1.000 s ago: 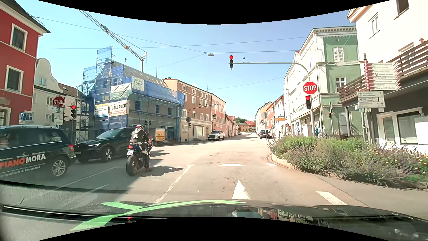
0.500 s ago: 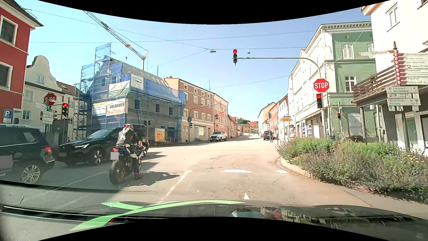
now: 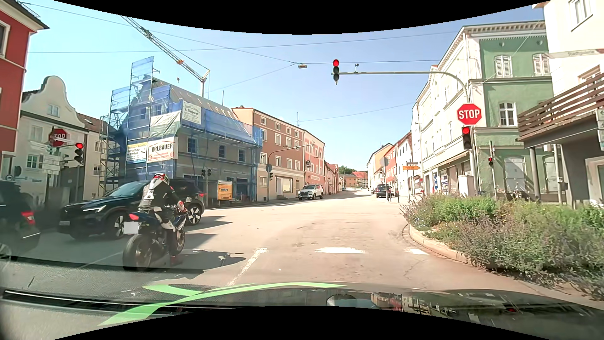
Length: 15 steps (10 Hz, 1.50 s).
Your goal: Follow the waypoints while adhering to traffic rules and regulations
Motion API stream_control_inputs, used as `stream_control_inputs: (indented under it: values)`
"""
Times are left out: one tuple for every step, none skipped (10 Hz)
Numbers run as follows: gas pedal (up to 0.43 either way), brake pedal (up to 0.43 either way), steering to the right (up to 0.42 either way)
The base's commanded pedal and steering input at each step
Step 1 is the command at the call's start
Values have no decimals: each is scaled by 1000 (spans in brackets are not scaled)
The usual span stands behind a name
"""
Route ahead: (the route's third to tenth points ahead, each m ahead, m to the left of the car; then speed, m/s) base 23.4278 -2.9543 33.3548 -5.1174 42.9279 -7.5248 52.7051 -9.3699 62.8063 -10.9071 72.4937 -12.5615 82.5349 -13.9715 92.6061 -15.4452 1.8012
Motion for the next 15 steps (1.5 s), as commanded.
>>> stream_control_inputs:
  values:
    - [28, 0, -28]
    - [28, 0, -19]
    - [28, 0, -12]
    - [28, 0, -8]
    - [28, 0, -5]
    - [28, 0, -4]
    - [28, 0, -4]
    - [28, 0, -4]
    - [28, 0, -1]
    - [28, 0, 0]
    - [28, 0, 0]
    - [28, 0, 0]
    - [28, 0, 0]
    - [28, 0, 1]
    - [28, 0, 3]
